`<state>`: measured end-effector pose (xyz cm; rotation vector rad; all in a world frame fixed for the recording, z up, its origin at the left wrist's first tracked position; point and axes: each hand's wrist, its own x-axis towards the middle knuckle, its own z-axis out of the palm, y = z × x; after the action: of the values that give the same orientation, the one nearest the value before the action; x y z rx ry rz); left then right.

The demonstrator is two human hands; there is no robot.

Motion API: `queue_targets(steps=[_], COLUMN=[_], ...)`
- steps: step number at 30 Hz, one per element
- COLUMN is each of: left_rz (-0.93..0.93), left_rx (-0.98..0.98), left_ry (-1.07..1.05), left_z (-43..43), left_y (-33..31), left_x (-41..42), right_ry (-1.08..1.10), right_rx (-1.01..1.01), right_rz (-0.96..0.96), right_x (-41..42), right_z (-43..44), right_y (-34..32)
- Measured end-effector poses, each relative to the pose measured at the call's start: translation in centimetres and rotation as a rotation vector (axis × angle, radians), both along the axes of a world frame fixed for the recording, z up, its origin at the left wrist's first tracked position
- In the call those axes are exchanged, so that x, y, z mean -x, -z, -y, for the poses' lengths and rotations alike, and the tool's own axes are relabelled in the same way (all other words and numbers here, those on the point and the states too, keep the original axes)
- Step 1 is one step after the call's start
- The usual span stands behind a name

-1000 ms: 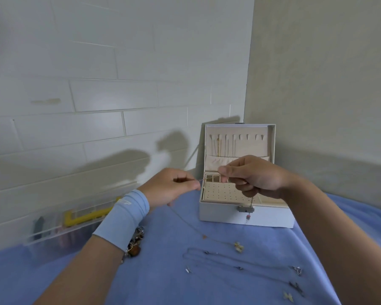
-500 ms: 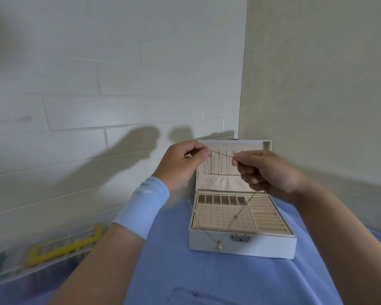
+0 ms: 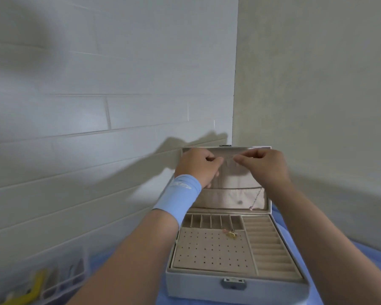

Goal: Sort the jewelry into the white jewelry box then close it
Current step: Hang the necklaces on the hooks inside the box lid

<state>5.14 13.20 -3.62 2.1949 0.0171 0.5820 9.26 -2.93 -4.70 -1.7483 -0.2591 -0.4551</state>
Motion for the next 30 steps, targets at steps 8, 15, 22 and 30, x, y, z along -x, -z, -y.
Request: queue_targets(steps=[8, 15, 22, 30], left_rz=[-0.034, -0.178, -0.273, -0.444], left_rx=[0.050, 0.032, -0.079, 0.096], left_ry=[-0.158, -0.114, 0.228, 0.441], left_z=[1.2, 1.1, 1.1, 0.0], left_y=[1.4, 2.5, 3.4, 3.5], left_x=[-4.1, -4.5, -2.0, 0.5], right_ry=[0.269, 0.182, -0.269, -0.520], right_rx=[0.114, 0.281, 0.391, 0.241], right_rz=[0.041, 0.029, -0.289, -0.321], right_x=[-3.7, -4.0, -2.0, -1.2], right_z=[-1.6, -0.9, 0.0, 0.7], right_y=[1.6, 3.3, 2.0, 0.9])
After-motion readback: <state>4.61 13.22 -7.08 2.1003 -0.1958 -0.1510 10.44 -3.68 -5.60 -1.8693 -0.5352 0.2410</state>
